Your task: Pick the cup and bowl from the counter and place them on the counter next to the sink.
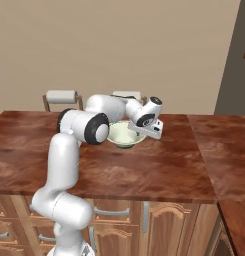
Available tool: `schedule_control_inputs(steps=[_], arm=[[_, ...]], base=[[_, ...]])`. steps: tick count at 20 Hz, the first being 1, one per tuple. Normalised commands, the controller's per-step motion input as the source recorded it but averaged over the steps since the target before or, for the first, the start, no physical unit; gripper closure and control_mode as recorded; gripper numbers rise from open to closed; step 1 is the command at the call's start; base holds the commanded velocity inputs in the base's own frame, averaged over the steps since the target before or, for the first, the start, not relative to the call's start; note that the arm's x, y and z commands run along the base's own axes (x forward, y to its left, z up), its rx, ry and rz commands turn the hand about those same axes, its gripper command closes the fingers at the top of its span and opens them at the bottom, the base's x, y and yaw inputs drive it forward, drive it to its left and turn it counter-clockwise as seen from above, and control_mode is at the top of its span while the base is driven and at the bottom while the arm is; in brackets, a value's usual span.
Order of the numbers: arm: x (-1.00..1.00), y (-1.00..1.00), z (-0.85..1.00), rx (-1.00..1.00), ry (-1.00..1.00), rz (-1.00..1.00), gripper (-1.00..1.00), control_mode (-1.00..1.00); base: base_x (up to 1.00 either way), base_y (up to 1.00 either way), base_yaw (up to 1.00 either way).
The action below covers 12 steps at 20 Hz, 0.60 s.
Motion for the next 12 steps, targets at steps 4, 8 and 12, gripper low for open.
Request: schedule_control_inputs(steps=[4,8,12], arm=[[0.0,0.0,0.0,0.0,0.0,0.0,1.0,-1.0],[-0.21,0.0,0.03,0.0,0.0,-0.02,1.0,-1.0],[-0.24,0.0,0.39,0.0,0.0,-0.05,1.0,-1.0]], base=[[0.0,0.0,0.0],[0.0,0.0,0.0],[0.0,0.0,0.0]])
